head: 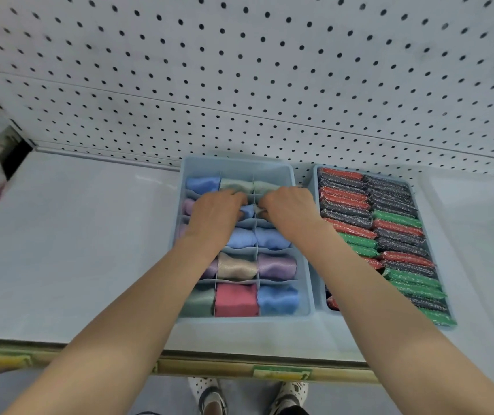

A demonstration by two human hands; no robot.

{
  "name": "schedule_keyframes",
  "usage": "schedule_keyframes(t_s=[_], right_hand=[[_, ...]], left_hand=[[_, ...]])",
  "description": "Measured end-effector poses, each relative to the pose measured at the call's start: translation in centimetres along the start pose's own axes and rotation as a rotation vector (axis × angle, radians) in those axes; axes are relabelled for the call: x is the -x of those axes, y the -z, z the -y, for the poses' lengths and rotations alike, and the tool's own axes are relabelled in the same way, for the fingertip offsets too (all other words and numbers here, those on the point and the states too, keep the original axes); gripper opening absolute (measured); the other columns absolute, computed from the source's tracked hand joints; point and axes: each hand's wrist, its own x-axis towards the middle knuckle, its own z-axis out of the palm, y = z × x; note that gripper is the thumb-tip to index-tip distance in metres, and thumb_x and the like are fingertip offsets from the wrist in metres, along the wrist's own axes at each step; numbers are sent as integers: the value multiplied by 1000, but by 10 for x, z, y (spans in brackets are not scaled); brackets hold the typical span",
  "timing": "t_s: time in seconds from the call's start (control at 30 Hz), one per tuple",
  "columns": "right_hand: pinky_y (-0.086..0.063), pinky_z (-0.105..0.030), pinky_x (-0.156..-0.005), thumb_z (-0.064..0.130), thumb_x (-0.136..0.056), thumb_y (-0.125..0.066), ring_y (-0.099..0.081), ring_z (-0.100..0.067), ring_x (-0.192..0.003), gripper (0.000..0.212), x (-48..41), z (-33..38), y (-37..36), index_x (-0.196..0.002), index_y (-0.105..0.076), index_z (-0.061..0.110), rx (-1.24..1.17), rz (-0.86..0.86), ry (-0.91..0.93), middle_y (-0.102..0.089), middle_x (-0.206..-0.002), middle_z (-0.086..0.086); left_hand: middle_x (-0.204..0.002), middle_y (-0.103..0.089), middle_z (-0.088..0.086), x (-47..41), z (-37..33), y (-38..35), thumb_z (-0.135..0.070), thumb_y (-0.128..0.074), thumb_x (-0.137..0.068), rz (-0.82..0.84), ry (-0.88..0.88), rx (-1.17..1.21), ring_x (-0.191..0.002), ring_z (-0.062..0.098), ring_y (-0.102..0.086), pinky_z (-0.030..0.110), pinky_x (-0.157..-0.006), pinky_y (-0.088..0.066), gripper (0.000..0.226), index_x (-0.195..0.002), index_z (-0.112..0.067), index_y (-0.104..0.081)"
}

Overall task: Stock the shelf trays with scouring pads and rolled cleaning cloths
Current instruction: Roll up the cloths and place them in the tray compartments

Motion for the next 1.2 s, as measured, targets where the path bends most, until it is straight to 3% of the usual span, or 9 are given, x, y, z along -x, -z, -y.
schedule_keyframes(t_s=[0.13,0.23,0.37,0.47,0.63,0.83,0.97,1.1,1.2], right_hand=[[-43,-31,-69,29,-93,-52,-64,-34,-95,20,15,-11,5,-106,-68,27,-237,-77,-13,-69,-98,-6],[-50,-36,-73,28,-91,-55,-64,-33,-92,20,41,-14,5,-106,-69,30,-338,-111,3,-71,-96,-4],[-39,-31,-67,31,-93,-52,-64,-31,-97,21,55,0,-4,-109,-64,26,-139,-25,59,-68,-103,-4],[-36,-30,-66,31,-95,-48,-65,-28,-100,24,49,5,-5,-114,-63,27,-63,-31,39,-68,-107,0],[-37,-30,-68,38,-97,-50,-64,-31,-100,25,49,5,0,-107,-68,24,-69,-8,-21,-68,-105,-5],[-36,-28,-67,16,-91,-56,-65,-27,-100,21,53,9,-1,-108,-63,27,-5,22,-1,-67,-106,-1],[-36,-29,-68,15,-91,-55,-65,-28,-101,23,51,8,0,-111,-61,25,-29,21,-5,-67,-108,-3],[-37,-29,-66,15,-92,-54,-65,-29,-98,29,55,12,2,-116,-60,28,-149,-88,-12,-69,-106,-1],[-45,-32,-75,24,-96,-52,-63,-29,-104,28,49,21,2,-122,-61,28,-270,-138,39,-70,-110,-1]], left_hand=[[-110,-66,5,8,3,5,-20,-57,-90,-70,-37,127,-100,29,-60,36,-68,-39,22,-110,-17,-64],[-103,-66,3,28,7,15,-19,-64,-86,-122,-125,206,-99,29,-60,41,-72,-48,18,-104,-18,-68],[-107,-64,0,46,-6,20,-23,-55,-91,106,-186,70,-99,26,-61,33,-68,-42,16,-102,-18,-66],[-102,-64,5,42,-13,23,-27,-48,-96,189,-133,-5,-94,28,-61,32,-64,-38,17,-94,-15,-60],[-107,-67,6,36,-18,21,-23,-50,-96,228,-95,-166,-99,26,-63,30,-64,-36,21,-110,-15,-63],[-107,-67,5,38,-15,5,-23,-49,-96,113,-38,-129,-96,28,-63,33,-64,-38,18,-108,-17,-61],[-114,-65,4,41,-12,10,-24,-52,-95,121,-54,-26,-101,29,-61,34,-68,-42,24,-117,-20,-60],[-104,-70,2,56,19,29,-12,-62,-86,-112,-41,89,-97,29,-62,36,-74,-46,31,-113,-25,-67],[-105,-69,2,64,40,39,-14,-61,-83,-47,-17,54,-96,27,-63,34,-74,-50,29,-109,-25,-67]])
